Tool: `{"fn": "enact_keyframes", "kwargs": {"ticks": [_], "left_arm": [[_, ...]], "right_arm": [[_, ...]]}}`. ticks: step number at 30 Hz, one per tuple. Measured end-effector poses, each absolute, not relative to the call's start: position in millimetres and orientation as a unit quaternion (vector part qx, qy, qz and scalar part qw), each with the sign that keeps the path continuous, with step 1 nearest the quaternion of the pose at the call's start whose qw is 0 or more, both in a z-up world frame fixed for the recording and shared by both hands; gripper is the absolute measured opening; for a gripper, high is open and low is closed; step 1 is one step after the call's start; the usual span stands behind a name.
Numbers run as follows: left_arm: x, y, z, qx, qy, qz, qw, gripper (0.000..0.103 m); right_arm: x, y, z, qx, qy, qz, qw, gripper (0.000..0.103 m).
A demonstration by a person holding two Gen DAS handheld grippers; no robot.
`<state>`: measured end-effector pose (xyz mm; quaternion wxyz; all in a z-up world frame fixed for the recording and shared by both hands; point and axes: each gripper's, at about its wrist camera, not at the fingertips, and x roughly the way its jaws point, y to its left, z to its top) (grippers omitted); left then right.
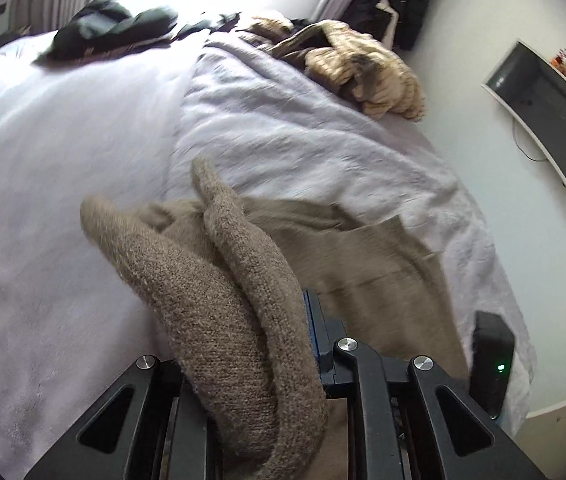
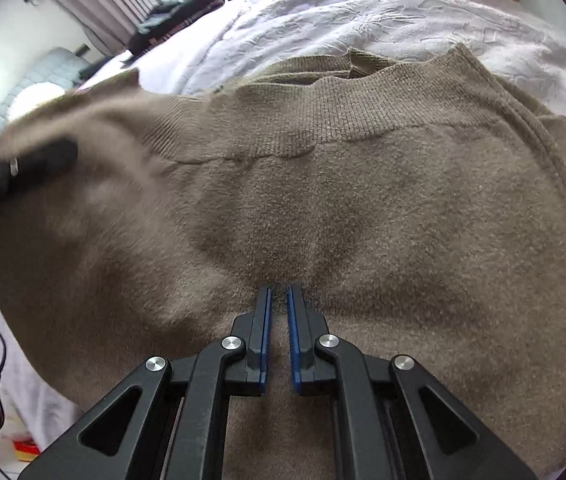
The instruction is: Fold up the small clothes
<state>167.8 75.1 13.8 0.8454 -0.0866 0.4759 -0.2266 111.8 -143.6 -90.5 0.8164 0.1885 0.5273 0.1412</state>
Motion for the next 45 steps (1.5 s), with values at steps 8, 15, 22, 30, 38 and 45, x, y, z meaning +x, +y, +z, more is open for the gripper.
{"fn": "enact_keyframes", "kwargs": {"ticks": [8, 15, 22, 30, 38, 45], "left_arm": [[154, -44, 52, 0.01, 0.449, -0.297, 0.843, 0.02], [152, -151, 4, 0.062, 0.494, -0.319, 0.807, 0.02], [150, -168, -18, 0.058, 0.51, -0.32, 0.796, 0.075], [139, -130, 22, 0.025, 0.447, -0.32, 0.835, 0.082], [145, -56, -4, 0.008, 0.459, -0.215, 0.862, 0.082], [145, -24, -35, -0.005, 0.477, -0.172, 0.862, 0.082]], "right_arm": [[64, -262, -72, 0.327, 0.455, 0.138, 0.816, 0.01], [40, -324, -102, 0.43, 0.428, 0.141, 0.782, 0.013], [43, -339, -133, 0.496, 0.408, 0.169, 0.747, 0.013], [33, -362, -155, 0.602, 0.346, 0.187, 0.695, 0.013], [28, -376, -173, 0.699, 0.269, 0.226, 0.623, 0.05], [54, -375, -158, 0.668, 0.307, 0.232, 0.637, 0.062]]}}
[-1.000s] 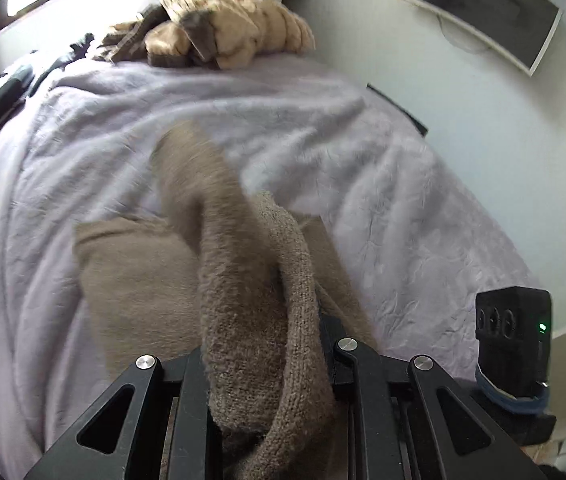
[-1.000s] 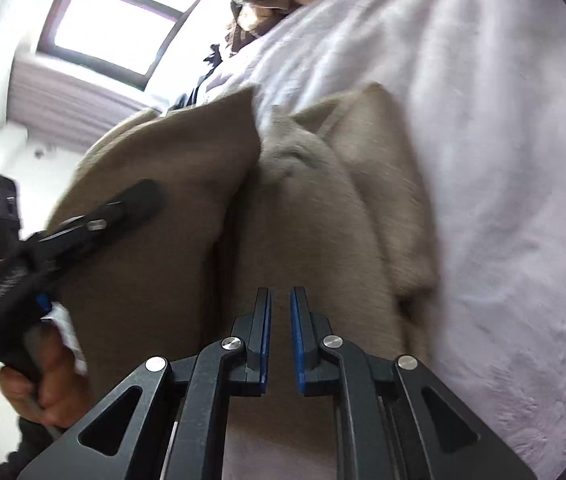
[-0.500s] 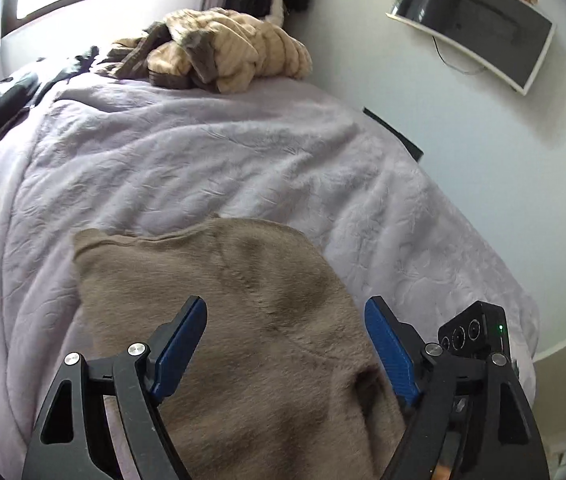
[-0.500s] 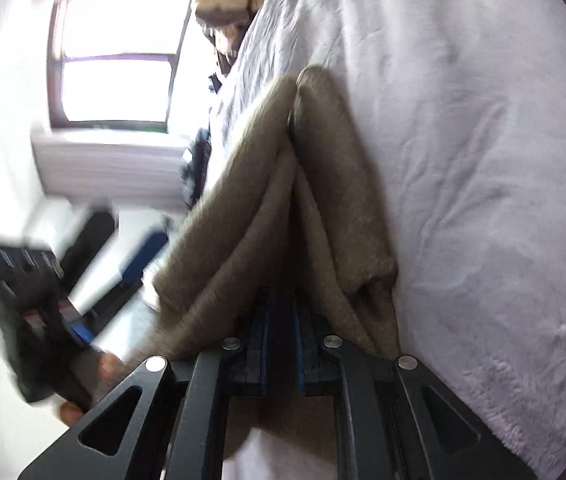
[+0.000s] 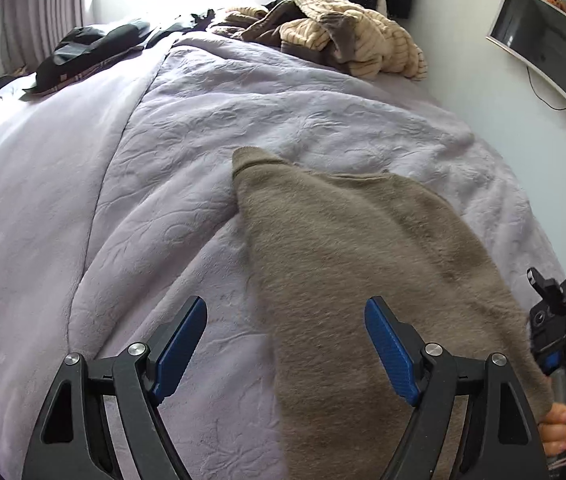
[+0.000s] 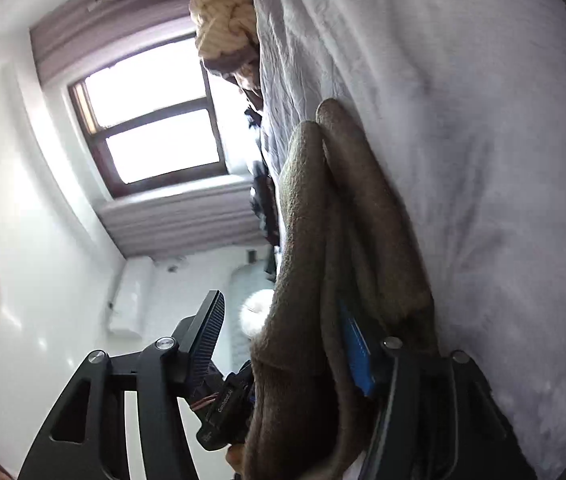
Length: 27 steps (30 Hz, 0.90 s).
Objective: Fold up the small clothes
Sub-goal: 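Lower the folded sweater onto the bed and release with the right tool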
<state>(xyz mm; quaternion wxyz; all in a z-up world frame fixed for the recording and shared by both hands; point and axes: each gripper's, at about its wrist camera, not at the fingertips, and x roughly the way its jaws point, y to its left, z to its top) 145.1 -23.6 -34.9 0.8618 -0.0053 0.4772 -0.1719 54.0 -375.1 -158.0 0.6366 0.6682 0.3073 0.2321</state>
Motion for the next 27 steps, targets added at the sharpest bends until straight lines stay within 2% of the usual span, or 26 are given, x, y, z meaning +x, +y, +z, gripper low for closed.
{"fn": "enact_keyframes", "kwargs": {"ticks": [3, 5, 9, 12, 16, 18, 23, 25, 27], "left_arm": [[145, -22, -39, 0.0, 0.475, -0.16, 0.865, 0.082], [147, -23, -40, 0.004, 0.475, -0.154, 0.866, 0.082], [150, -25, -40, -0.004, 0.471, -0.149, 0.869, 0.082], [151, -32, -45, 0.011, 0.47, -0.145, 0.871, 0.082], [150, -39, -55, 0.012, 0.477, -0.156, 0.865, 0.082], [148, -41, -57, 0.018, 0.478, -0.158, 0.864, 0.087], [140, -36, -50, 0.035, 0.47, -0.155, 0.868, 0.089], [134, -30, -44, 0.04, 0.465, -0.151, 0.872, 0.089], [129, -24, -40, 0.044, 0.461, -0.151, 0.874, 0.089]], "right_arm": [[75, -366, -138, 0.6, 0.356, 0.216, 0.684, 0.056], [88, -355, -117, 0.524, 0.387, 0.197, 0.732, 0.016], [99, -335, -73, 0.409, 0.377, 0.188, 0.809, 0.015], [102, -342, -68, 0.406, 0.372, 0.178, 0.815, 0.015], [91, -360, -106, 0.414, 0.414, 0.128, 0.801, 0.015], [81, -370, -123, 0.426, 0.415, 0.12, 0.795, 0.015], [71, -370, -107, 0.388, 0.425, 0.088, 0.813, 0.017], [63, -372, -97, 0.384, 0.429, 0.08, 0.814, 0.024], [50, -378, -89, 0.394, 0.421, 0.083, 0.813, 0.025]]}}
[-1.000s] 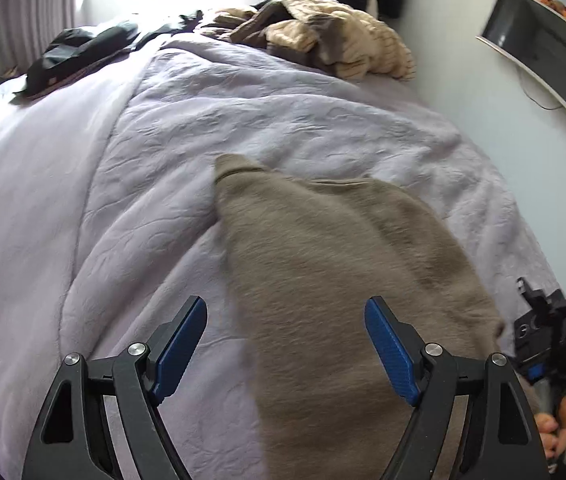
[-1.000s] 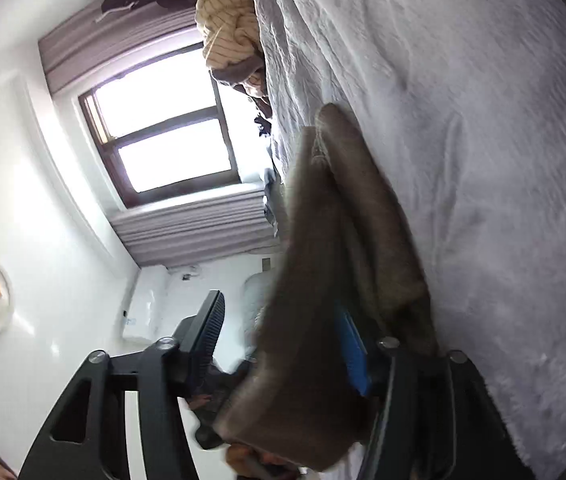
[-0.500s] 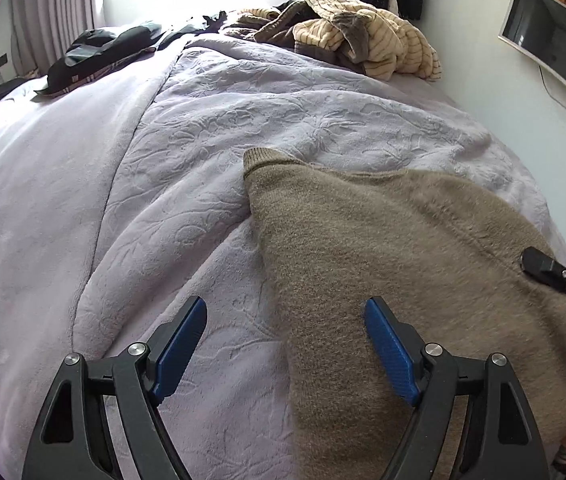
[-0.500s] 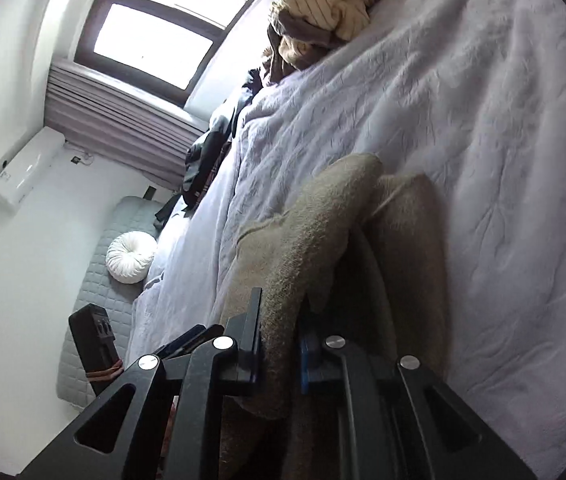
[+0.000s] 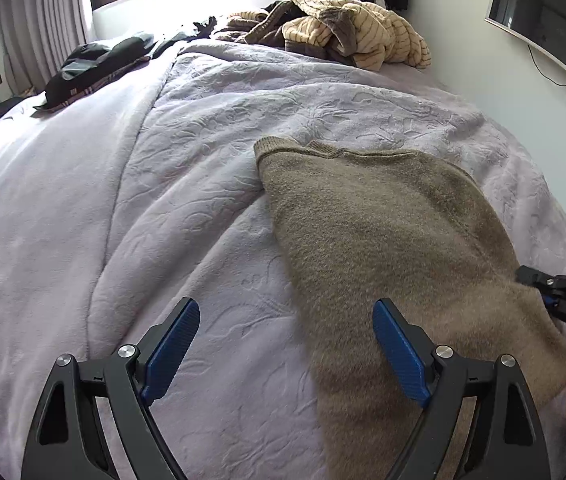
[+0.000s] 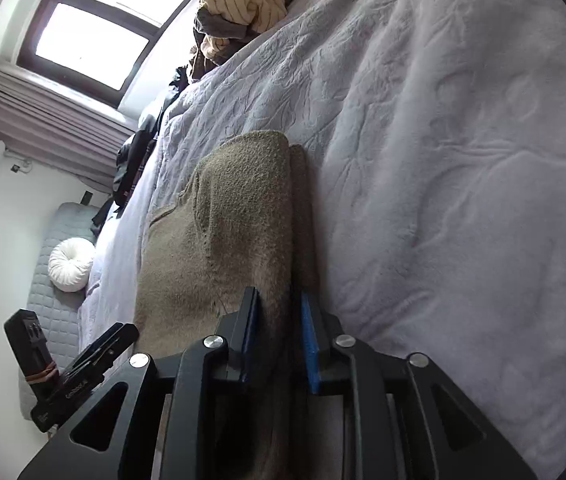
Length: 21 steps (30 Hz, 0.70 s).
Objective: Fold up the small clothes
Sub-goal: 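Lower the folded sweater onto the bed and release with the right tool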
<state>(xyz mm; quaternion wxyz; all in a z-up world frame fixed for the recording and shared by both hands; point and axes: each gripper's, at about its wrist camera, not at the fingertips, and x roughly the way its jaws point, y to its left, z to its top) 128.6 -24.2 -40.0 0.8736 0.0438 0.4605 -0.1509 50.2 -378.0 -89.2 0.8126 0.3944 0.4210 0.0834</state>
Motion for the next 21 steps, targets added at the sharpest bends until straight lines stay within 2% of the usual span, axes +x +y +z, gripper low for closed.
{"fn": "enact_keyframes", "kwargs": {"ticks": [3, 5, 7, 9, 10, 11, 12, 21], "left_arm": [[118, -18, -38, 0.048, 0.462, -0.154, 0.872, 0.089], [111, -16, -39, 0.044, 0.465, -0.157, 0.87, 0.089], [105, -16, -40, 0.038, 0.468, -0.159, 0.869, 0.089], [98, -17, -43, 0.036, 0.472, -0.161, 0.866, 0.089], [94, -17, -45, 0.034, 0.473, -0.162, 0.865, 0.089], [92, -17, -47, 0.032, 0.475, -0.163, 0.864, 0.089], [89, -17, -50, 0.029, 0.48, -0.163, 0.862, 0.089], [68, -13, -75, 0.032, 0.499, -0.154, 0.852, 0.089]], "right_arm": [[27, -375, -64, 0.408, 0.389, 0.124, 0.816, 0.026], [16, -362, -45, 0.368, 0.392, 0.144, 0.83, 0.027], [7, -345, -35, 0.312, 0.414, 0.144, 0.843, 0.053], [0, -329, -37, 0.248, 0.442, 0.122, 0.854, 0.056], [-3, -325, -40, 0.231, 0.454, 0.113, 0.853, 0.045], [-6, -323, -44, 0.226, 0.462, 0.109, 0.851, 0.012], [-10, -323, -48, 0.235, 0.467, 0.112, 0.845, 0.007], [-26, -345, -97, 0.288, 0.486, 0.08, 0.821, 0.006]]}}
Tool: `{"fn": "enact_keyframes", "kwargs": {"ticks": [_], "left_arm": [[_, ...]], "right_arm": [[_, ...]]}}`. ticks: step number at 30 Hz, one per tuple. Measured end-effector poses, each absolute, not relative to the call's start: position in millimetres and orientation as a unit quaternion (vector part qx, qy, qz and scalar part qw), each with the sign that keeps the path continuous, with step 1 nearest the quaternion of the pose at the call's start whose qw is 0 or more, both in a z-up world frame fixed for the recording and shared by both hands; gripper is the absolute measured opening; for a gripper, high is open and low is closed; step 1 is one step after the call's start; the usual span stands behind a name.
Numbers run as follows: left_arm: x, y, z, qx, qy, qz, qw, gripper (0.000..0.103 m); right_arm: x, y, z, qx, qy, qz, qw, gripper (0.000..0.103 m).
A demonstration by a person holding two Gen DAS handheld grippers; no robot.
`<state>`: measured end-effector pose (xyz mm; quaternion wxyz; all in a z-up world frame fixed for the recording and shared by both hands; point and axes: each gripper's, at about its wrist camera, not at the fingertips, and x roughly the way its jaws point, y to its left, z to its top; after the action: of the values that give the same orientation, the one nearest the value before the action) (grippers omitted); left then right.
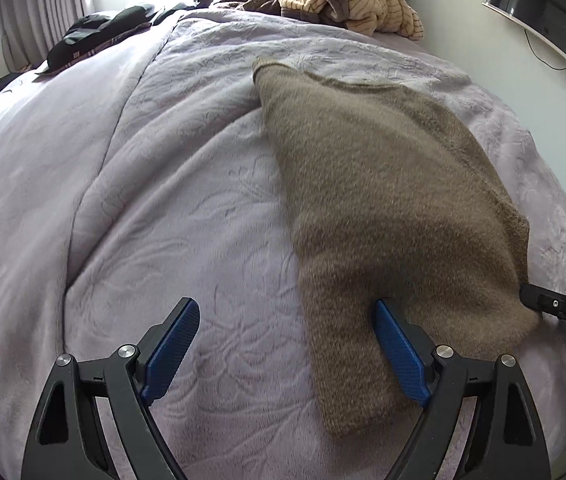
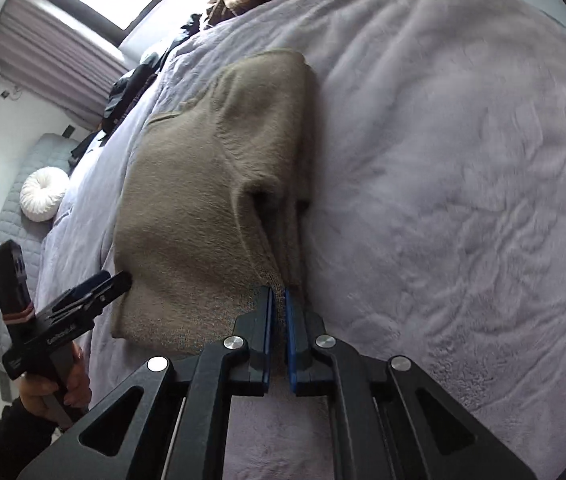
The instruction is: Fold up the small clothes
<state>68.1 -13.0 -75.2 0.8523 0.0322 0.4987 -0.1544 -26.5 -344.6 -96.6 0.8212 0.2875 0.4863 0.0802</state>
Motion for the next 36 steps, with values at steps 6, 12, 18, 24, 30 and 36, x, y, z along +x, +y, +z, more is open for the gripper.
{"fn": "enact_keyframes", "kwargs": {"ticks": [6, 12, 18, 24, 30, 36], "left_arm": [[60, -9, -76, 0.021, 0.504, -0.148, 0.851, 0.089], [53, -6, -71, 0.021, 0.507, -0.141, 0.85, 0.089], [49, -4, -56, 0.032, 0.498, -0.135, 0.856, 0.089], [44, -2, -52, 0.034, 0.499, -0.132, 0.856, 0.089], [38, -6, -49, 0.036, 0.497, -0.137, 0.856, 0.089], [36, -9, -46, 0.037, 0.499, -0.136, 0.855, 0.089]], "right_arm": [[-37, -339, -91, 0.262, 0.489, 0.07, 0.829, 0.01], [-51, -342, -87, 0.291, 0.487, 0.066, 0.821, 0.012], [-61, -343, -78, 0.303, 0.482, 0.059, 0.82, 0.012], [-77, -351, -72, 0.317, 0.478, 0.047, 0.818, 0.018], [-84, -355, -74, 0.329, 0.48, 0.046, 0.812, 0.018], [-82, -351, -77, 0.337, 0.484, 0.054, 0.806, 0.019]]}}
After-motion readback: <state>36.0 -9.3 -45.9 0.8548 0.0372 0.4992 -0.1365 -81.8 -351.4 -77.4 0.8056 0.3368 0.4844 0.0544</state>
